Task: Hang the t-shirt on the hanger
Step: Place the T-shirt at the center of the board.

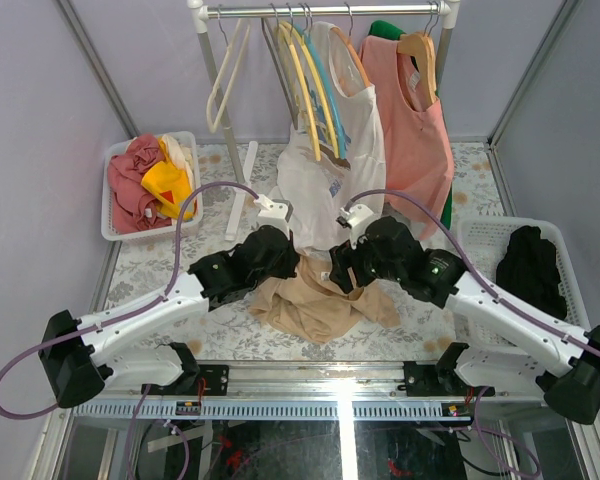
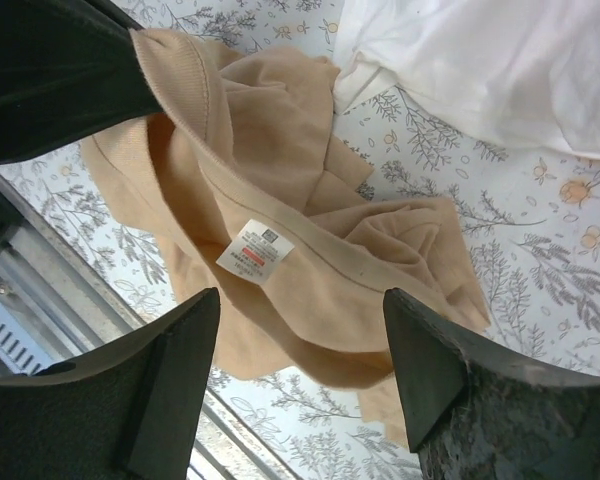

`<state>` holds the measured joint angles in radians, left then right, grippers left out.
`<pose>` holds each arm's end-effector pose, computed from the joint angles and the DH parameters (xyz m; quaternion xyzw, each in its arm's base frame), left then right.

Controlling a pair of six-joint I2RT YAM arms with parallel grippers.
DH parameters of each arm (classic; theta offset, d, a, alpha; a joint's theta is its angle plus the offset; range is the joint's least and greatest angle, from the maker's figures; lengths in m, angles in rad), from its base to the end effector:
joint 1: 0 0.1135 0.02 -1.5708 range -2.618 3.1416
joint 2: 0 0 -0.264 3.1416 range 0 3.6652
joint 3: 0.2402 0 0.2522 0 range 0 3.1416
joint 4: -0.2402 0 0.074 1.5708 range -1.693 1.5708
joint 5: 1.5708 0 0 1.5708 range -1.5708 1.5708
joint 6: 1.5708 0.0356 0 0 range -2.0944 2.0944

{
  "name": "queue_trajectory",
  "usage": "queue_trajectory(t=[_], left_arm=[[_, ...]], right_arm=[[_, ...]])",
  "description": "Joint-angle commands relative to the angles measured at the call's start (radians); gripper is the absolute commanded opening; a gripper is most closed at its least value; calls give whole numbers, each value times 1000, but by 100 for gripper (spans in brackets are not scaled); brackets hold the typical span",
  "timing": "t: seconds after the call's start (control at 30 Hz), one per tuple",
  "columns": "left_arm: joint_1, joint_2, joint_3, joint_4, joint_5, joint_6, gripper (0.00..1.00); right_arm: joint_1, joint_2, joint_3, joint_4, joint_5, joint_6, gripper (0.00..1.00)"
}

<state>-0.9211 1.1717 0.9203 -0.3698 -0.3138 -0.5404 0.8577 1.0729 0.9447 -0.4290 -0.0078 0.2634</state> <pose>0.1644 -0.1982 0.2912 0.0961 0.8761 -0.1979 0.4290 0.1552 0.1799 0.3157 -0.2578 0.8354 0.2609 0.4093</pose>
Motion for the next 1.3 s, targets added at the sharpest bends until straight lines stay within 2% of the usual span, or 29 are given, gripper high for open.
queue_trajectory(t=[0.0,0.3,0.57,0.6,0.63,0.7,0.73,0.77,0.83,1.1,1.27], left_arm=[[0,-19,19,-4,12,30,0],[0,-21,31,-22,-1,35,0],[1,-26,34,-33,-20,39,0],[0,-28,35,-36,-21,39,0],[0,-31,35,-39,-25,39,0],[1,-34,38,-49,-34,39,0],[1,-34,40,-56,-40,38,0],[1,-34,42,-63,-48,36,0],[1,-38,42,-70,-52,35,0],[1,-27,55,-66,-147,48,0],[2,-30,8,3,-195,57,0]], right_arm=[[-3,35,69,41,0,-143,74],[-3,156,121,67,-8,-238,78],[-3,284,180,14,-152,-273,77],[-2,296,178,16,-147,-273,73],[-1,310,180,15,-117,-271,65],[0,341,198,3,30,-257,36],[0,352,212,1,100,-251,17],[1,358,225,3,148,-248,9],[1,356,245,18,216,-244,1],[1,309,292,147,310,-230,0],[1,323,266,136,293,-212,0]])
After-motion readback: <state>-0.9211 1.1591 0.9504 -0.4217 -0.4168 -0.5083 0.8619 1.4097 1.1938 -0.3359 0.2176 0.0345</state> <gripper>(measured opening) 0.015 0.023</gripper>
